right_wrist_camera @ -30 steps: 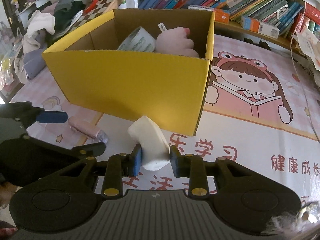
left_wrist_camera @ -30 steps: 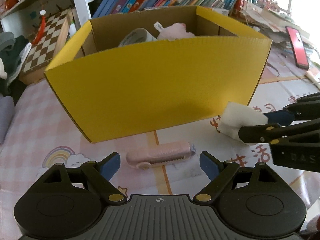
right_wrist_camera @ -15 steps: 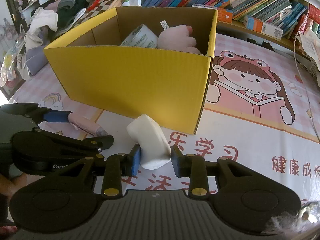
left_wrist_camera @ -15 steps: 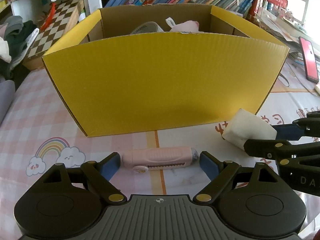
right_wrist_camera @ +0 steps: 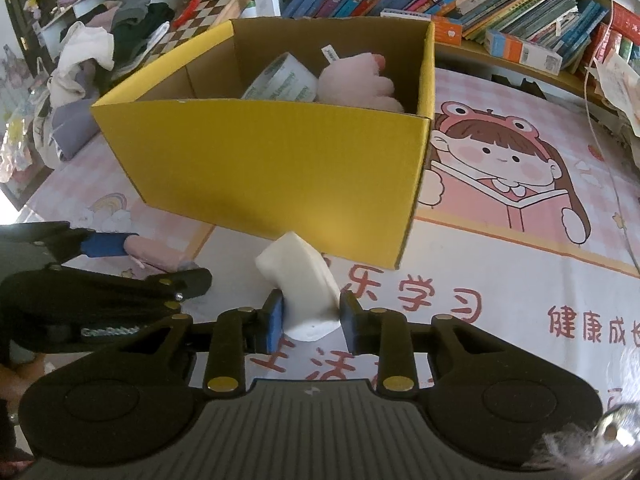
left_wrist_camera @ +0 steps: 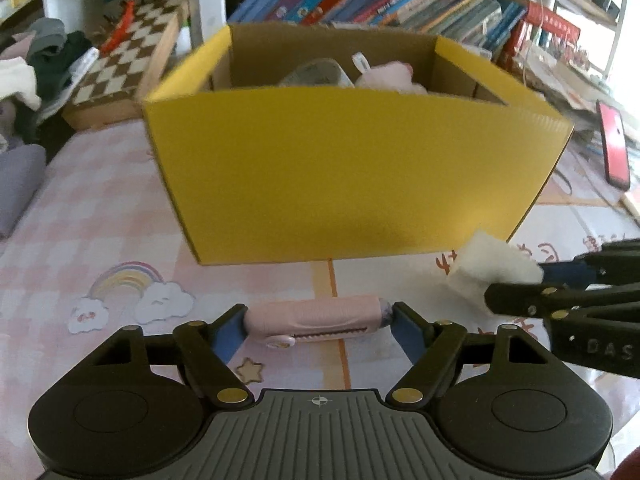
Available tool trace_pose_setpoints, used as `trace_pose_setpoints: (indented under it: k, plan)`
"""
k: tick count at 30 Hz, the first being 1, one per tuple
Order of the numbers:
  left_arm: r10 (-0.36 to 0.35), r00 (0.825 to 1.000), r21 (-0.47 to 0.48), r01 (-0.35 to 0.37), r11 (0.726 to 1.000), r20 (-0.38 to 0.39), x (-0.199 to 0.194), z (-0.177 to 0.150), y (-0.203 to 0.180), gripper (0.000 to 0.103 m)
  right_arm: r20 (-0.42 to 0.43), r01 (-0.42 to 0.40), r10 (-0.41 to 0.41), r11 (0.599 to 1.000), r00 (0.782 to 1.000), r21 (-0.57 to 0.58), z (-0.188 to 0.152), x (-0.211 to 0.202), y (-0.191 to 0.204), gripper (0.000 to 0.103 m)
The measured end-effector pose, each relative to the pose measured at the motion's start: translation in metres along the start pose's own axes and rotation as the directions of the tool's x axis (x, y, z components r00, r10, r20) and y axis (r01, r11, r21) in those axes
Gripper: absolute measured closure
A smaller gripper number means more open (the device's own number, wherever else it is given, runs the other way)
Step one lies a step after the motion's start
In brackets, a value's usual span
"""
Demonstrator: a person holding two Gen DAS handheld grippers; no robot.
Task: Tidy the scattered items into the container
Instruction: 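Carry the pink comb and white block with both grippers over the yellow box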
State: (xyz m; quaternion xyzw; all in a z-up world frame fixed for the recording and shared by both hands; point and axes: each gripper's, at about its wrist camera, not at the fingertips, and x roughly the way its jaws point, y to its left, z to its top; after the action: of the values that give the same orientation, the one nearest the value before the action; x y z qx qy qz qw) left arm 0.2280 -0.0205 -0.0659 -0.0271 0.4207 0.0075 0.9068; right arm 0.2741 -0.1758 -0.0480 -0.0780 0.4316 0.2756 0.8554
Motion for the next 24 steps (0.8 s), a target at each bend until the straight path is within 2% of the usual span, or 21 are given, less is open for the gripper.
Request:
trace_pose_setpoints:
  k: [10,17,24]
  plan:
    - [-0.008,0.992,0.028,0.004,1.000,0.128,-0.041,0.002,0.011,0.024,0.038,-0.032,0.034,0.999,0.999,-0.035,0.000,-0.016,0.026,0.077]
    - [-0.020,0.968,0.087,-0.002,0.996,0.250,-0.074,0.008,0.009,0.024,0.137,-0.019,0.028,0.998,0.990,-0.064,0.005,-0.045,0.044,0.077]
    - [-0.038,0.938,0.130,-0.007,0.992,0.346,-0.098,0.019,0.011,0.024,0.242,0.004,0.016,0.997,0.970,-0.080,0.015,-0.070,0.051,0.077]
